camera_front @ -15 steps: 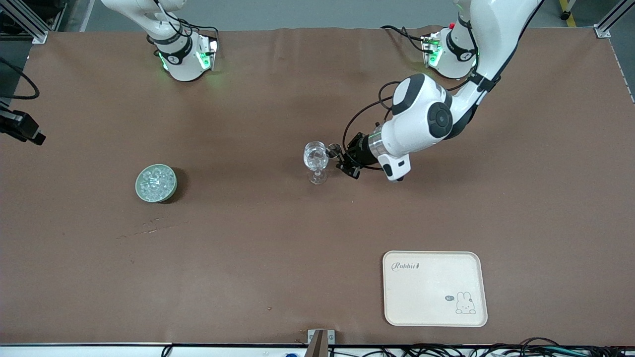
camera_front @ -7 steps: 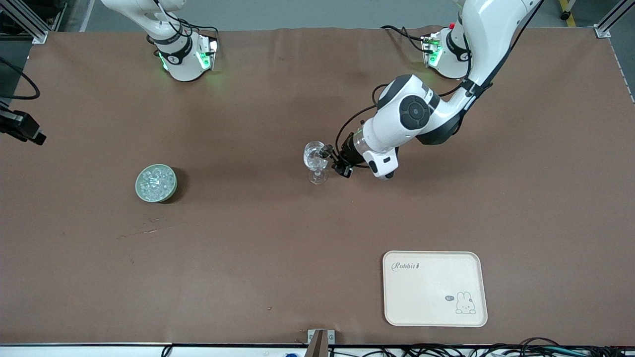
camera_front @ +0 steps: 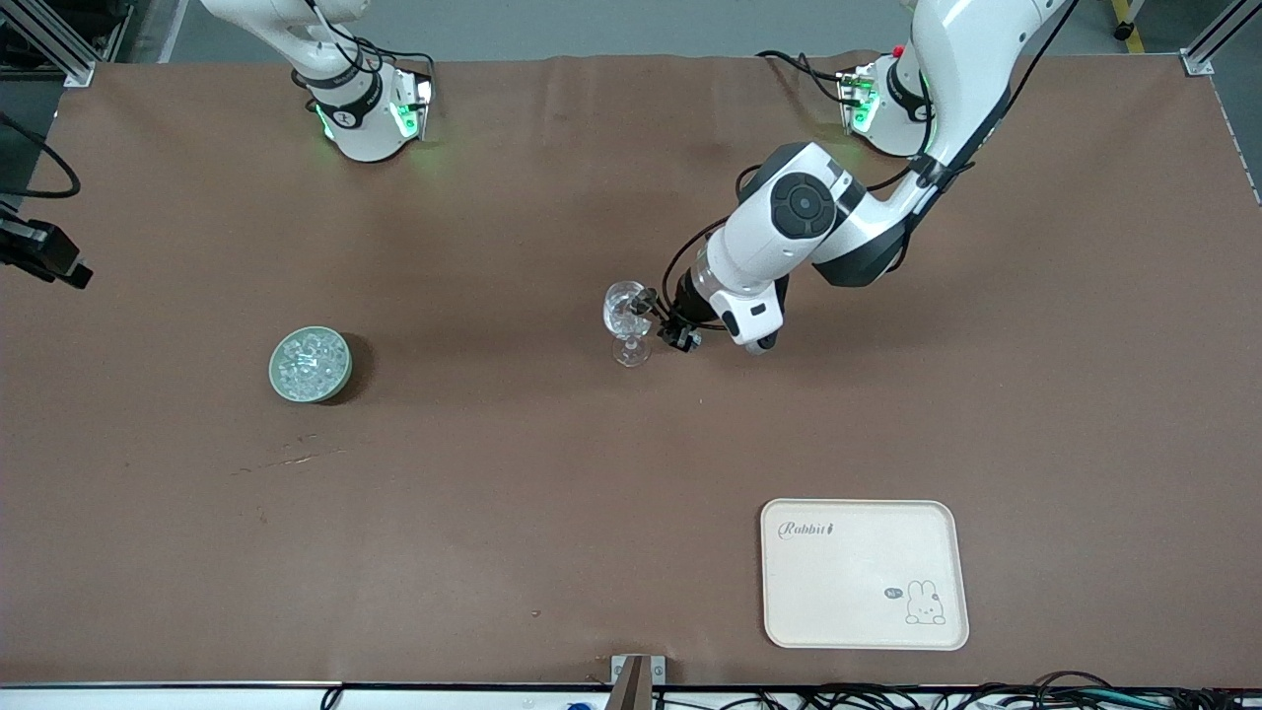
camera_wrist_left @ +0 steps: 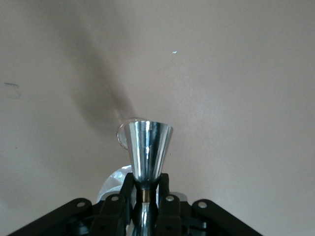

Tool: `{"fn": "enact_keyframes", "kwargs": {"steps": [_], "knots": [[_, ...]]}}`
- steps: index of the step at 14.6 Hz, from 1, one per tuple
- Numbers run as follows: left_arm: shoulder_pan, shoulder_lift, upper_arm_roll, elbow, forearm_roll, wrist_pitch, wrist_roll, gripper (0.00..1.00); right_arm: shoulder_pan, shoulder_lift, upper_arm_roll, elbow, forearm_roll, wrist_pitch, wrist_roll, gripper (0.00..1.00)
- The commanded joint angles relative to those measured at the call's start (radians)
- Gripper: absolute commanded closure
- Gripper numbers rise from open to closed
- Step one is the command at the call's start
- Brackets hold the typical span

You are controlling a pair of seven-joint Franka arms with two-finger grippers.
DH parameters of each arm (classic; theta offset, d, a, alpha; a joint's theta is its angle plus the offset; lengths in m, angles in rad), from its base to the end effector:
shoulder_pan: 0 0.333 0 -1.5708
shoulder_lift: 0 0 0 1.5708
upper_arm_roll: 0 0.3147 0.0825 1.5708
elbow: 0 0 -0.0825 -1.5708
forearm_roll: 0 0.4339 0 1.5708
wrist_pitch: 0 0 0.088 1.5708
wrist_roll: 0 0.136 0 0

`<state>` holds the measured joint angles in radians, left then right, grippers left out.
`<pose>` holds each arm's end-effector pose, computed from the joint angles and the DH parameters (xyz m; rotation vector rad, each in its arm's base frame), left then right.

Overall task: Pour wine and add ice with both arms
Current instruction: 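Move the jigger over the wine glass with the left gripper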

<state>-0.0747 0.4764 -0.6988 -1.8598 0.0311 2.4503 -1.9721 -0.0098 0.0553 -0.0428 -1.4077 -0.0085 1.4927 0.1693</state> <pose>0.5175 -0.4710 0.2805 2.2991 1.6880 -0.3176 0.6134 -0.0327 0.6381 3.1128 -0.3479 0.0475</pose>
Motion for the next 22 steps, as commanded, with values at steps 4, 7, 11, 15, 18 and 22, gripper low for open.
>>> {"fn": "enact_keyframes", "kwargs": {"steps": [4,7,11,15,18,22], "knots": [[-0.010,0.004,-0.011,0.024,0.059,-0.030,-0.065,1.00,-0.010,0.003,0.009,0.012,0.005,-0.012,-0.007,0.98],[-0.022,0.001,-0.013,0.027,0.079,-0.065,-0.071,1.00,-0.010,0.003,0.009,0.012,0.005,-0.012,-0.007,0.98],[-0.022,0.013,-0.019,0.054,0.187,-0.088,-0.168,1.00,-0.010,0.003,0.009,0.012,0.007,-0.012,-0.007,0.98],[-0.017,0.010,-0.024,0.054,0.188,-0.109,-0.166,1.00,-0.010,0.002,0.011,0.012,0.007,-0.012,-0.007,0.98],[-0.023,0.008,-0.024,0.057,0.190,-0.123,-0.166,1.00,-0.010,0.003,0.011,0.012,0.007,-0.011,-0.005,0.98],[-0.028,0.011,-0.025,0.073,0.224,-0.166,-0.169,1.00,-0.010,0.003,0.011,0.012,0.007,-0.012,-0.005,0.98]]}}
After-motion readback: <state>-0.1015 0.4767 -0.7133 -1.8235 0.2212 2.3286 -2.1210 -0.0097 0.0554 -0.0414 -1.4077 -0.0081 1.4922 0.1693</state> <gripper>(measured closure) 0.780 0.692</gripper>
